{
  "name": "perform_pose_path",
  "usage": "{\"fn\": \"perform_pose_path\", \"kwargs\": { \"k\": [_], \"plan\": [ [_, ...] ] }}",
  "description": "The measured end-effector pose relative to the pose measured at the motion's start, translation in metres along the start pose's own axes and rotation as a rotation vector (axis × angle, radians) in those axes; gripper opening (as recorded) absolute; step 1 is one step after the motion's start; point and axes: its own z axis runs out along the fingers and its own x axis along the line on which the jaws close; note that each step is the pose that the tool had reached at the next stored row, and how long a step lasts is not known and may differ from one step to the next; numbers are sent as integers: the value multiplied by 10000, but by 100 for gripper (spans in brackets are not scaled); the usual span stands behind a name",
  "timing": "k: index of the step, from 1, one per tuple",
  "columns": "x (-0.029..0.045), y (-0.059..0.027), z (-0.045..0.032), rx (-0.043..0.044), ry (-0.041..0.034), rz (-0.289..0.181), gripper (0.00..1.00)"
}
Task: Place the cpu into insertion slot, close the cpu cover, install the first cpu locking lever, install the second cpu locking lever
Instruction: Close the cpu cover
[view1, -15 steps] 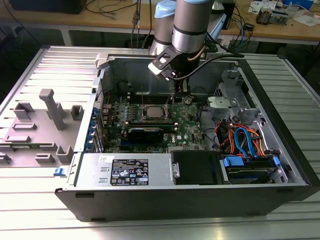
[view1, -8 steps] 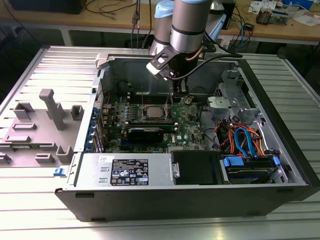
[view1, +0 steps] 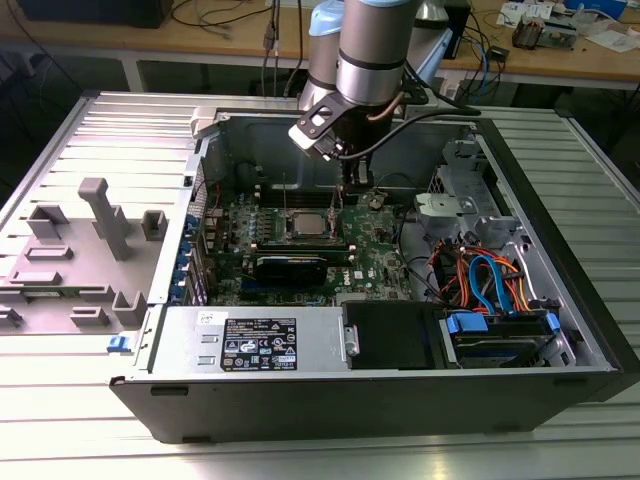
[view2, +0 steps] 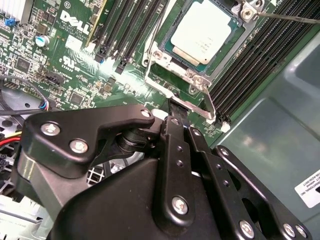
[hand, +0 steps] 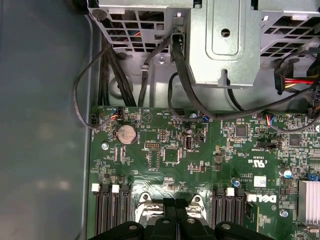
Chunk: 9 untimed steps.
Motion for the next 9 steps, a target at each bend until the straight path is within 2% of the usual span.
{"fn": "perform_pose_path", "kwargs": {
  "k": [9],
  "plan": [
    [1, -25, 0, 0, 0, 1, 11]
  ]
}}
